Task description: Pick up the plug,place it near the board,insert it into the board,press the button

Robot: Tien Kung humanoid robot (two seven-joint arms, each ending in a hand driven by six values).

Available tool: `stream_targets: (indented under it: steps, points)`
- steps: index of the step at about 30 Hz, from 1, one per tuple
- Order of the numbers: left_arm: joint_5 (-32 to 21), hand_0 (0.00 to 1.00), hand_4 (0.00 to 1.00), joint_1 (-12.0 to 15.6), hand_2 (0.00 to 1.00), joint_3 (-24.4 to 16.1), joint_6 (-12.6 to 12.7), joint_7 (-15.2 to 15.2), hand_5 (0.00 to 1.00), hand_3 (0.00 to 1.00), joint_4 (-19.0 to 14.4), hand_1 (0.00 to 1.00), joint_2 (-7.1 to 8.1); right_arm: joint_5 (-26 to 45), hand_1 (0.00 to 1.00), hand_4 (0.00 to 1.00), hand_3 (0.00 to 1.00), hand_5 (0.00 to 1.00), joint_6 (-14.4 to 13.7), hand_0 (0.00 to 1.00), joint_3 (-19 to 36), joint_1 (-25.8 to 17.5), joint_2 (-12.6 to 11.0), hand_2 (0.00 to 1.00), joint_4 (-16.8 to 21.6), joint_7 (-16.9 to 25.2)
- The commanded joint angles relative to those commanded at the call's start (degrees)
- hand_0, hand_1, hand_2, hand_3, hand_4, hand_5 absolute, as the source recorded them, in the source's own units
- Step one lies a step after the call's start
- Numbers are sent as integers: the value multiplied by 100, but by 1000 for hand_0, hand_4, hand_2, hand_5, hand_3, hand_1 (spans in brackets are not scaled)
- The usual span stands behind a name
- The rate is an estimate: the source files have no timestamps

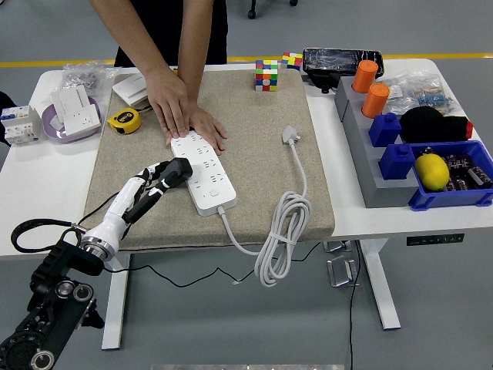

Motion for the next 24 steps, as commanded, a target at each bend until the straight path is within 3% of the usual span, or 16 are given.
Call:
stream_targets:
  steps: [24]
  points:
    - [159, 998, 998, -317, 987, 164, -94, -40, 998, 945, 437, 998, -19, 14, 791, 998, 758, 998, -14, 819, -3, 6, 6, 752, -4, 3]
